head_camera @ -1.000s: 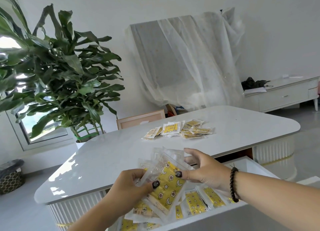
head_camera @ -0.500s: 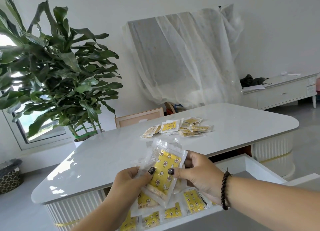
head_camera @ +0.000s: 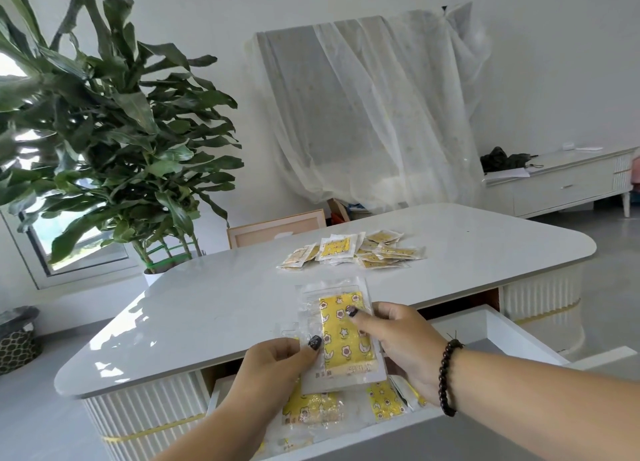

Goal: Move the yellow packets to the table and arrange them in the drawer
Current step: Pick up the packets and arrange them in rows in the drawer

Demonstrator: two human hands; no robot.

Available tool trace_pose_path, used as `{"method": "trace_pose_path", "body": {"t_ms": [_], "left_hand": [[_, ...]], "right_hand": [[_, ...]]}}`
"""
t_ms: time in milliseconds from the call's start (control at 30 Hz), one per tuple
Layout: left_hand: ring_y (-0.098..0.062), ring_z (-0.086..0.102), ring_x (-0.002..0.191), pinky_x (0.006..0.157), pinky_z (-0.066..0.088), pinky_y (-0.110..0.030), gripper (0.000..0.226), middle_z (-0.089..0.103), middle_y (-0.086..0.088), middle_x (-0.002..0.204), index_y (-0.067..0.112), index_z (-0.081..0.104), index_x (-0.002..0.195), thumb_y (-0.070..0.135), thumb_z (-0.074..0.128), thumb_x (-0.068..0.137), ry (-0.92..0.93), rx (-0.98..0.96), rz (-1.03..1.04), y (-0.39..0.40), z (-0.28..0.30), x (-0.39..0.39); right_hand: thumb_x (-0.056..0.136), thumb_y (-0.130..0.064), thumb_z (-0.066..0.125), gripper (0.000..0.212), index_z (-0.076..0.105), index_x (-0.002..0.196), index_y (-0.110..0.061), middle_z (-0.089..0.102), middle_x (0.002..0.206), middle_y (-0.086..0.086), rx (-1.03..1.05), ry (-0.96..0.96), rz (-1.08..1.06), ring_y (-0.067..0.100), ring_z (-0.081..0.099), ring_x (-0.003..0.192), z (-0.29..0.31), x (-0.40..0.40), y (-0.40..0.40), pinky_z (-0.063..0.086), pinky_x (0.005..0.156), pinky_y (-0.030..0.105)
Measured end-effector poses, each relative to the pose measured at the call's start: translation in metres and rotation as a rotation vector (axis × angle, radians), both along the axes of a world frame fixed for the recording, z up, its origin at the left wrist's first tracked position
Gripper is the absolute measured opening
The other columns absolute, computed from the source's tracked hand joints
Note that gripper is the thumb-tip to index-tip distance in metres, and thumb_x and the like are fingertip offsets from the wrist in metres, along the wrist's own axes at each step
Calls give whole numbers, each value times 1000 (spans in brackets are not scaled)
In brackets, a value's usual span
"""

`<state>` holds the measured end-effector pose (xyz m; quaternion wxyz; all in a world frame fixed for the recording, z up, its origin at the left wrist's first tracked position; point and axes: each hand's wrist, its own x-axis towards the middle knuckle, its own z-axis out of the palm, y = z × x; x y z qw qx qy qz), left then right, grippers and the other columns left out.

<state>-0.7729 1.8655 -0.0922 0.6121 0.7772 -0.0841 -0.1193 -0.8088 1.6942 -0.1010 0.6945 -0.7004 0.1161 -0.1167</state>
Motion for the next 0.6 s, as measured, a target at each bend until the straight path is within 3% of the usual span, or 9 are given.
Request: {"method": "trace_pose_path", "body": {"t_ms": [67,167,300,367,467,533,600], "left_hand": [[-24,49,67,68,40,-35,25,63,-13,69,7,74,69,27,73,83,-11,16,14,-1,1,-2],[-24,57,68,71,47,-34,22,71,-11,74,8,76,72,27,73,83,-8,23,9,-4,-1,-3],[-13,70,80,68,50,-22,8,76,2,88,18,77,89,15,73,83,-31,34,87,-8,-5,1],[-17,72,77,69,57,-28,20,76,-2,90,19,74,98,7,72,82,-8,38,134,-8,-4,6],[-24,73,75,76,61,-39,28,74,-8,92,22,69,105,3,68,84,25,70,162,-8,-6,14],[-24,69,76,76,58,-37,33,71,-6,92,23,65,114,3,62,88,17,112,170,-8,-11,18],[-25,62,74,69,52,-34,42,66,-5,88,25,51,129,5,56,93,7,151,191,-11,-18,22]], "right_hand": [[77,-21,76,20,70,92,-9,74,94,13,-13,17,43,30,70,91,1,-4,0,55,87,47],[78,-13,75,21,68,96,-5,74,93,11,-77,14,20,24,71,86,5,-6,-3,59,78,36],[81,-16,72,27,64,103,-3,71,101,14,-135,53,-68,27,69,93,6,3,-17,57,81,38],[84,-13,67,34,56,114,-1,66,109,16,-176,127,-105,27,65,99,11,13,-29,54,79,35],[89,-6,56,33,52,121,4,58,119,17,-352,313,-114,31,56,115,19,30,-53,47,93,36],[92,-3,52,14,63,102,-3,52,100,10,-487,421,-19,28,58,98,26,32,-65,47,82,33],[90,-3,54,10,59,84,-10,45,89,9,-555,535,46,22,48,74,21,38,-84,39,71,28]]}}
